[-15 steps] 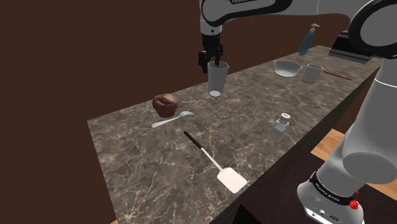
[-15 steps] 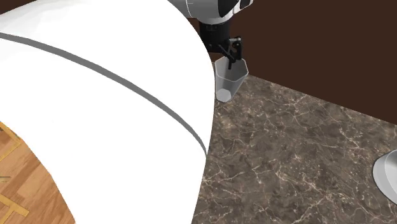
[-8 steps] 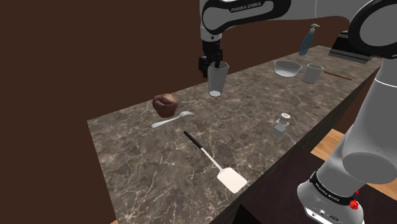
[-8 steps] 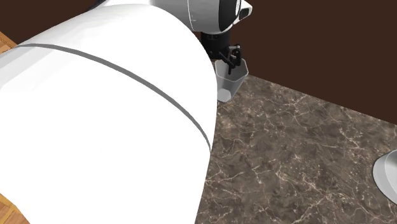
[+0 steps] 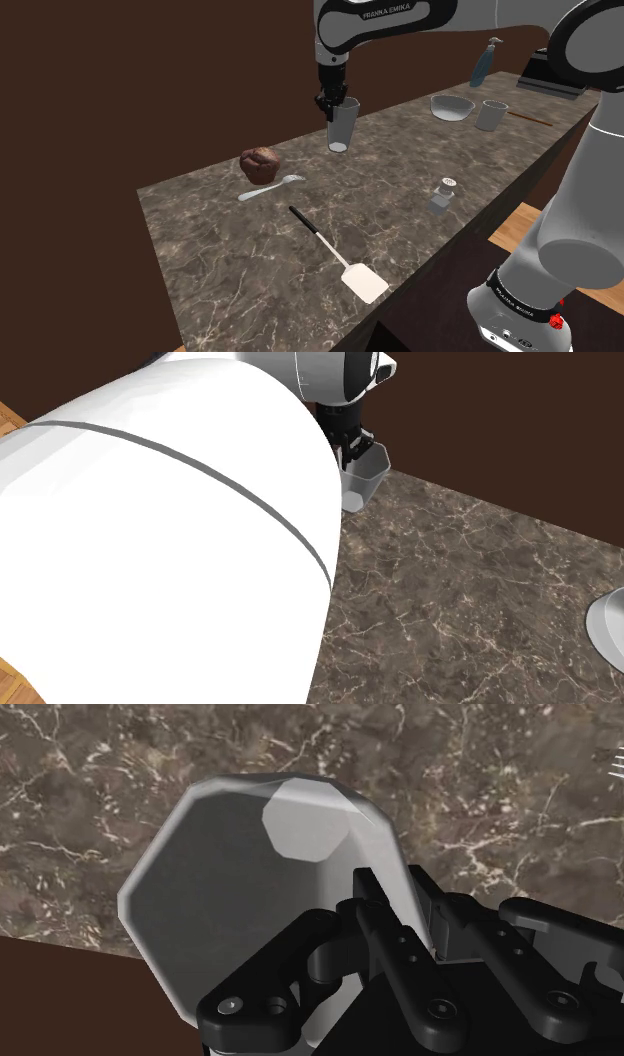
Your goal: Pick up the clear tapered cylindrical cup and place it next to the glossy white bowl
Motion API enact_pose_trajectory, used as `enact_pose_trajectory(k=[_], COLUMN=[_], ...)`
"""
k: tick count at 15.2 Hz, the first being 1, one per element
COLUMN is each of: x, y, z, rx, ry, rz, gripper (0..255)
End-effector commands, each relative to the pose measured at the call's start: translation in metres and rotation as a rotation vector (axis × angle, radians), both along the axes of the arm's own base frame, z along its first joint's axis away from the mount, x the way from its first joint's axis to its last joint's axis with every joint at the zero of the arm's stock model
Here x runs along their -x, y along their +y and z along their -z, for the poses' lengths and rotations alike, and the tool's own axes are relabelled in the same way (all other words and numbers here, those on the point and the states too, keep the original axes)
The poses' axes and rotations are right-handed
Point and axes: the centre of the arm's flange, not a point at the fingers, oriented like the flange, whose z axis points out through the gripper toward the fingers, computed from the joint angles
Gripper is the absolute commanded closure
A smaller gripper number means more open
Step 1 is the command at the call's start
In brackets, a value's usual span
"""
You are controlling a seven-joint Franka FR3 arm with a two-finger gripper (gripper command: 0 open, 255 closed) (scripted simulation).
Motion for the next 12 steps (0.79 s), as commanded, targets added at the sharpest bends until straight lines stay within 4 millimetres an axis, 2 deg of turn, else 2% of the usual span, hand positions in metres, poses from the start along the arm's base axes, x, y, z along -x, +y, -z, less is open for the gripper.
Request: enact_pose_trajectory(k=[1,6,12], x=[0.000,0.000,0.000], y=[0.000,0.000,0.000], z=[0.000,0.000,-0.032], rx=[0.000,0.000,0.000], ry=[0.000,0.000,0.000], rz=[0.000,0.000,0.000], gripper=[255,255,255])
